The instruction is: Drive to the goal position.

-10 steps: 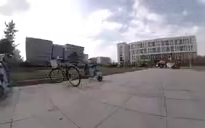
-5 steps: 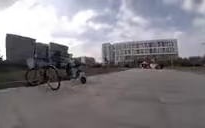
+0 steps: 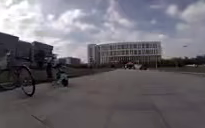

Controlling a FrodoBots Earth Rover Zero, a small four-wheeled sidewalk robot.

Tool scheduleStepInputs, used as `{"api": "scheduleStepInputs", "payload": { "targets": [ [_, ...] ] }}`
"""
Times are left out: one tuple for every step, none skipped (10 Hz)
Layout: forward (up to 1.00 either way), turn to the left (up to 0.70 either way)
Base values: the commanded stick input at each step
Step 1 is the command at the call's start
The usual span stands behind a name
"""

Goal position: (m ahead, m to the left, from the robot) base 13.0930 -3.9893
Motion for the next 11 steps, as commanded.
{"api": "scheduleStepInputs", "payload": {
  "targets": [
    [0.99, 0.02],
    [0.99, 0.02],
    [0.99, 0.02],
    [1.0, 0.02],
    [1.0, 0.02],
    [1.0, 0.02],
    [1.0, 0.02],
    [1.0, 0.02],
    [1.0, 0.02],
    [1.0, 0.02],
    [1.0, 0.02]
  ]
}}
